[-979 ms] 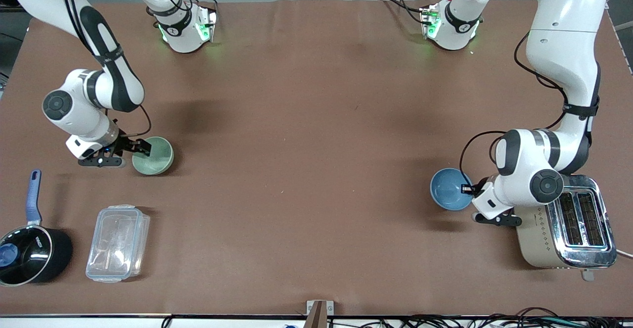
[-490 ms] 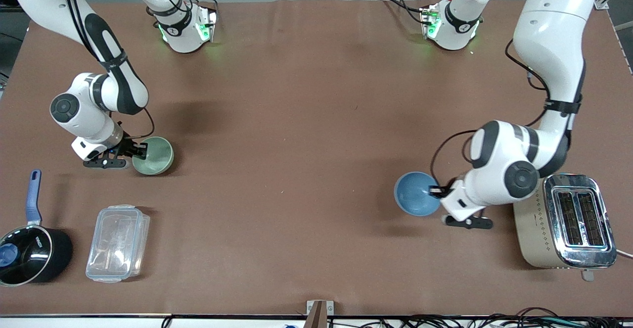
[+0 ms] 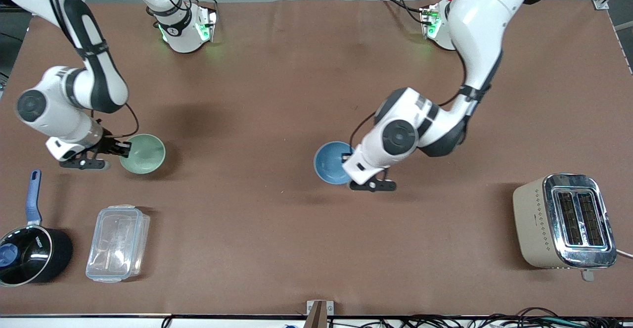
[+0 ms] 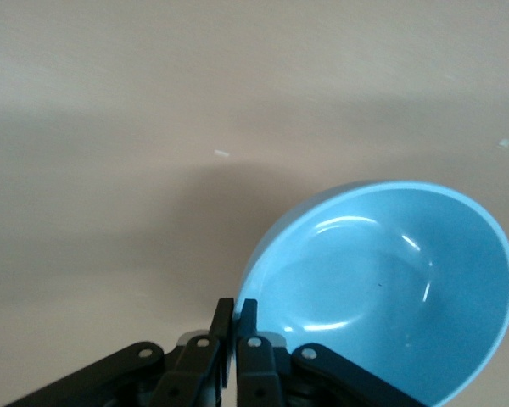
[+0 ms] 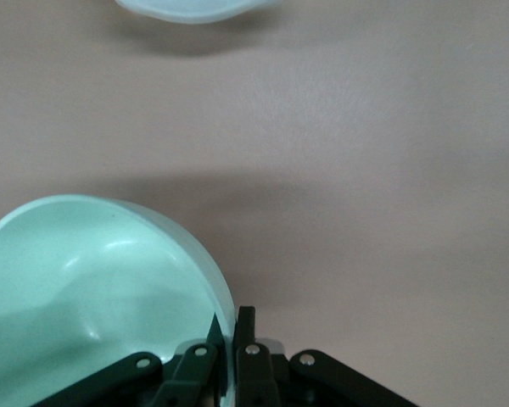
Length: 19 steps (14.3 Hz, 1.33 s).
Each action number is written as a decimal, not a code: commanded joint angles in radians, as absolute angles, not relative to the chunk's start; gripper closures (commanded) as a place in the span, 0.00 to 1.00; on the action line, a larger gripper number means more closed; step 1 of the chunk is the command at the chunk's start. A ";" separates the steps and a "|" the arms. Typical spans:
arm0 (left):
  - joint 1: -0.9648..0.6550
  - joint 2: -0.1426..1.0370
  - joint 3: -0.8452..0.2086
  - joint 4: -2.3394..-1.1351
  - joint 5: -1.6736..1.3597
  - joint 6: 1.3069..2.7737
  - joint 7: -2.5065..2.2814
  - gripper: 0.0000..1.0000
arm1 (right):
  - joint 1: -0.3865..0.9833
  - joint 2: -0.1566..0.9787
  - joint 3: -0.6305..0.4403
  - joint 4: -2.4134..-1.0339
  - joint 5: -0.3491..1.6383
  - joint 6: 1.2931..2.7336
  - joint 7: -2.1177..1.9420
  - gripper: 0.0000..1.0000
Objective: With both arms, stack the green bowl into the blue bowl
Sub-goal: 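Slide the blue bowl with the left gripper toward the green bowl, then lift the green bowl with the right gripper into the blue bowl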
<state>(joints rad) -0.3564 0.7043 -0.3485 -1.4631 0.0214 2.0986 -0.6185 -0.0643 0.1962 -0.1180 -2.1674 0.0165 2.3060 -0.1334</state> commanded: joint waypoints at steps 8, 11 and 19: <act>-0.540 0.838 -0.337 -1.417 0.017 2.258 -0.825 0.58 | 0.263 0.178 -0.104 -1.848 0.167 1.950 0.425 1.00; -0.520 0.780 -0.330 -1.405 0.028 2.238 -0.825 0.00 | 0.441 0.205 -0.106 -1.842 0.163 2.040 0.674 1.00; -0.224 0.505 -0.304 -1.321 0.156 1.903 -0.616 0.00 | 0.713 0.340 -0.107 -1.850 0.160 2.224 0.981 1.00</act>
